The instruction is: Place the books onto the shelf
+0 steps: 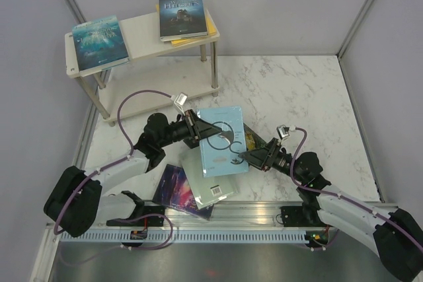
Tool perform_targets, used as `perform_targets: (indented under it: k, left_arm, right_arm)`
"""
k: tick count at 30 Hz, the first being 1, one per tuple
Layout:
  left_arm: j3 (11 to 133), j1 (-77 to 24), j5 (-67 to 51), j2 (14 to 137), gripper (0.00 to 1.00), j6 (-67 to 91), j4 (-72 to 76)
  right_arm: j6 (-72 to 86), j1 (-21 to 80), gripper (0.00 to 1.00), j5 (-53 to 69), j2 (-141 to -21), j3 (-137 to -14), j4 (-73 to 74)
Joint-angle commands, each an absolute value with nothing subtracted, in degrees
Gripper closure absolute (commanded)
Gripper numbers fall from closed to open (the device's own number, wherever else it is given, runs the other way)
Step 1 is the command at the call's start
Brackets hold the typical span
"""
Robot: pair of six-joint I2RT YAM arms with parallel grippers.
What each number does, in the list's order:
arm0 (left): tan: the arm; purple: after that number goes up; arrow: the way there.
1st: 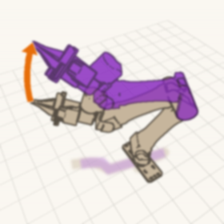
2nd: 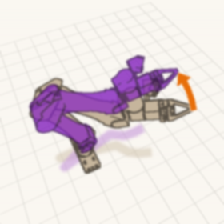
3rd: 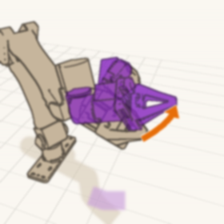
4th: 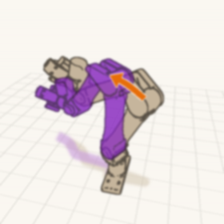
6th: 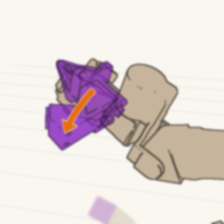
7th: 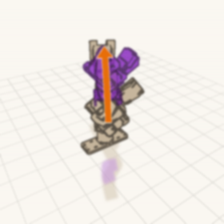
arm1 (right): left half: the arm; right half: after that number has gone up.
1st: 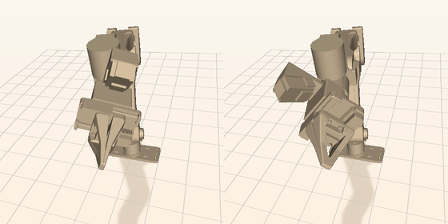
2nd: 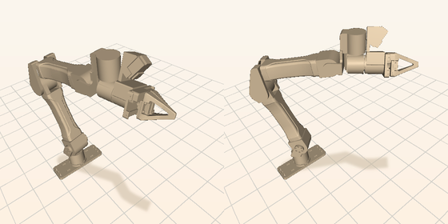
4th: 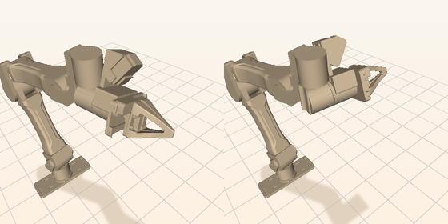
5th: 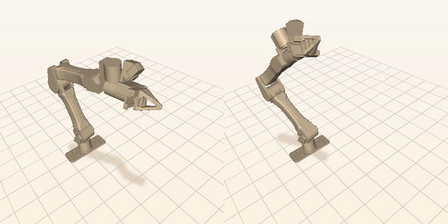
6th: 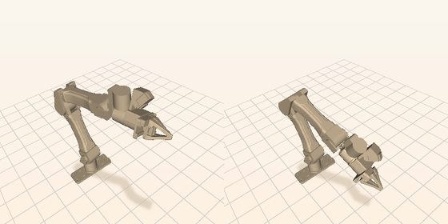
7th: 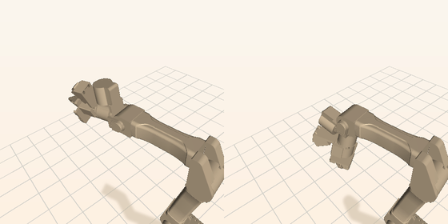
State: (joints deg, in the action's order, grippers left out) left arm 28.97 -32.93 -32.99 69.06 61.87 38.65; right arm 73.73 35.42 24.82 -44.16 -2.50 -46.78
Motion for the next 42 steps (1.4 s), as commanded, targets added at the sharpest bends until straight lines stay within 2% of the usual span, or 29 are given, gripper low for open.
perform_targets:
  k: [1, 4, 18, 21, 23, 24, 25, 28, 31, 33, 34, 35, 38, 40, 42]
  left_arm:
    - [31.6, -31.9, -31.9, 69.8, 0.98, 67.8, 48.3]
    - [31.5, -31.9, -30.8, 70.0, 0.98, 68.1, 48.7]
    - [29.1, -31.6, -20.3, 67.5, 0.98, 68.6, 46.4]
    - [29.4, -31.7, -19.3, 67.3, 0.98, 68.6, 45.8]
    - [29.1, -31.6, -18.7, 67.0, 0.98, 68.6, 45.4]
    - [28.9, -31.6, -18.2, 66.8, 0.98, 68.6, 45.3]
    - [28.9, -31.6, -17.8, 66.6, 0.98, 68.4, 43.8]
    - [30.9, -31.6, -18.5, 66.1, 0.98, 66.0, 40.1]
    - [35.3, -31.6, -19.7, 64.7, 0.77, 60.7, 29.9]
    - [37.1, -31.6, -17.9, 61.5, 0.59, 57.8, 21.3]
    - [39.5, -31.5, -16.8, 60.3, 0.49, 54.7, 18.1]
    - [40.9, -31.3, -15.7, 59.1, 0.31, 52.9, 11.2]
    - [47.1, -31.0, -11.6, 55.7, 0.08, 46.9, 1.9]
    - [50.4, -30.9, -8.8, 53.6, 0.01, 43.6, -5.4]
    - [52.2, -30.8, -5.5, 52.0, 0.00, 42.0, -10.0]
  right_arm:
    - [74.4, 36.3, 0.29, 25.2, -44.9, 1.8, -53.3]
    - [75.0, 36.6, 0.38, 24.4, -44.1, 1.3, -53.7]
    - [79.6, 37.3, 0.57, 24.3, -48.3, 0.4, -63.2]
    - [80.2, 37.6, 0.67, 23.9, -49.5, 0.4, -64.9]
    - [80.3, 37.9, 0.80, 23.6, -49.8, 0.4, -65.5]
    - [80.2, 37.9, 0.95, 23.5, -49.8, 0.4, -65.5]
    - [80.3, 37.9, 1.00, 23.3, -49.7, -1.2, -65.3]
    - [79.6, 37.9, 1.00, 22.7, -49.0, -3.3, -61.4]
    - [76.4, 37.9, 1.00, 21.6, -47.2, -8.5, -52.5]
    - [75.1, 37.4, 1.00, 21.1, -46.3, -14.0, -47.5]
    - [73.9, 37.2, 1.00, 21.8, -46.5, -16.1, -44.7]
    - [73.5, 36.7, 1.00, 22.2, -46.9, -18.2, -43.3]
    - [71.5, 36.2, 1.00, 23.8, -48.9, -26.8, -37.5]
    - [70.5, 35.9, 1.00, 24.1, -50.0, -32.5, -33.7]
    - [68.6, 35.3, 1.00, 24.1, -50.6, -38.2, -30.9]
